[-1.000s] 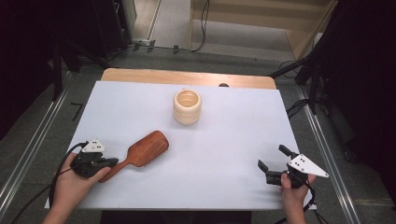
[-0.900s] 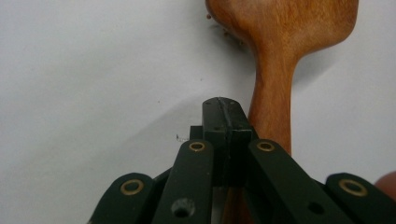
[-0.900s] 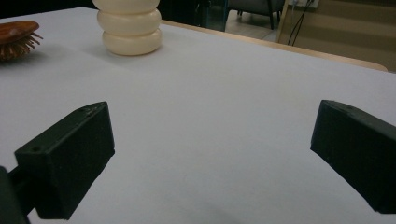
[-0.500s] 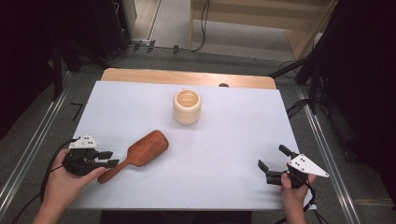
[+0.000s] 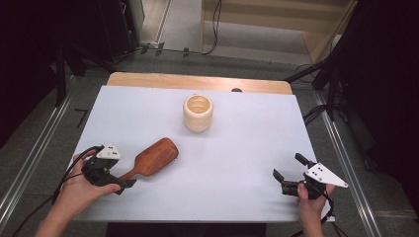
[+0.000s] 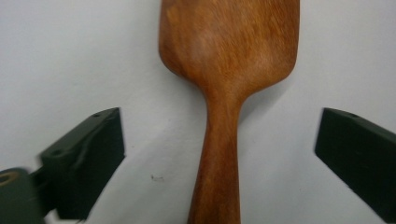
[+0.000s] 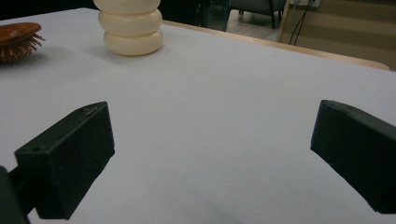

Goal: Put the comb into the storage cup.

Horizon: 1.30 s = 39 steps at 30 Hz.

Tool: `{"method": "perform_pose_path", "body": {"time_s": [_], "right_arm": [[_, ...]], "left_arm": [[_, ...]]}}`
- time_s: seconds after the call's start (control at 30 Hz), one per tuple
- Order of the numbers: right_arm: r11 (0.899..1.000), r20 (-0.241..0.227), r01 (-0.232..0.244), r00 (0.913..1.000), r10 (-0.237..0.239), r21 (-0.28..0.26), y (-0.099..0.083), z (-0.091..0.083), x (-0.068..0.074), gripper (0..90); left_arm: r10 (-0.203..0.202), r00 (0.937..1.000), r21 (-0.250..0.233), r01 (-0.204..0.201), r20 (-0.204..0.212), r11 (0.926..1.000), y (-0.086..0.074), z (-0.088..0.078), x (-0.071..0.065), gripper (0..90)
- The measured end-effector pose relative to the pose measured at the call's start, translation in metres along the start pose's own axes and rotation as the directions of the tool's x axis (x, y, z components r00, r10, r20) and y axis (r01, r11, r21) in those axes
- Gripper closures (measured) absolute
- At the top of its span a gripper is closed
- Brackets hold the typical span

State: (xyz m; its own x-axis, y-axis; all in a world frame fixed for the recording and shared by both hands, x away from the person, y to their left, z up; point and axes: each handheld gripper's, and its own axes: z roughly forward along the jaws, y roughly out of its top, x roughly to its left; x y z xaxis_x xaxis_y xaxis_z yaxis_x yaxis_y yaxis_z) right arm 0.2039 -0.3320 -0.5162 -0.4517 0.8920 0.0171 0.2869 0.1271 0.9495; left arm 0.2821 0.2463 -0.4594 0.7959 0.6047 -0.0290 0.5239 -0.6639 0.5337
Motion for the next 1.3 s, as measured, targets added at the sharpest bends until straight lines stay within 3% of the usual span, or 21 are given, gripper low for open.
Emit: {"method": "perform_pose_path", "body": {"time_s": [0.03,0.1,0.27,0.53,0.57,0.7,0.93,1.13,1.3], "right_arm": [[1.0,0.0,0.0,1.0,0.0,0.0,0.0,0.0,0.0,0.0],[1.0,0.0,0.0,1.0,0.0,0.0,0.0,0.0,0.0,0.0],[1.0,0.002,0.001,1.0,-0.001,0.001,0.0,0.0,0.0,0.0],[1.0,0.003,0.002,1.0,-0.002,0.002,0.0,0.0,0.0,0.0],[1.0,0.003,0.002,1.0,-0.002,0.002,0.0,0.0,0.0,0.0],[1.0,0.002,0.007,1.0,-0.007,0.002,0.0,0.0,0.0,0.0],[1.0,0.006,0.009,0.9999,-0.009,0.002,0.0,0.001,0.0,0.0],[1.0,0.007,0.01,0.9999,-0.01,0.003,0.0,0.001,0.0,0.0],[1.0,0.007,0.006,1.0,-0.006,0.003,0.0,0.001,0.0,0.0]], "left_arm": [[0.009,1.0,0.01,-0.009,0.005,0.9999,0.0,0.002,-0.001,4.8],[0.022,0.9997,0.042,-0.022,0.009,0.9989,0.002,0.009,-0.003,16.4],[0.038,0.9989,0.054,-0.039,0.029,0.9978,0.005,0.015,-0.002,39.9],[0.038,0.9992,0.099,-0.039,0.011,0.9943,0.009,0.026,-0.001,59.3],[0.047,0.9989,0.102,-0.047,-0.007,0.9937,0.01,0.026,-0.002,61.0],[0.072,0.9973,0.105,-0.071,-0.008,0.992,0.01,0.026,-0.003,70.1],[0.039,0.9992,0.024,-0.04,0.009,0.9989,0.001,0.025,-0.002,71.9],[0.055,0.9974,-0.019,-0.056,-0.046,0.9982,-0.003,0.027,-0.01,72.2],[0.043,0.9978,-0.056,-0.046,-0.05,0.9974,-0.004,0.028,-0.011,72.2]]}}
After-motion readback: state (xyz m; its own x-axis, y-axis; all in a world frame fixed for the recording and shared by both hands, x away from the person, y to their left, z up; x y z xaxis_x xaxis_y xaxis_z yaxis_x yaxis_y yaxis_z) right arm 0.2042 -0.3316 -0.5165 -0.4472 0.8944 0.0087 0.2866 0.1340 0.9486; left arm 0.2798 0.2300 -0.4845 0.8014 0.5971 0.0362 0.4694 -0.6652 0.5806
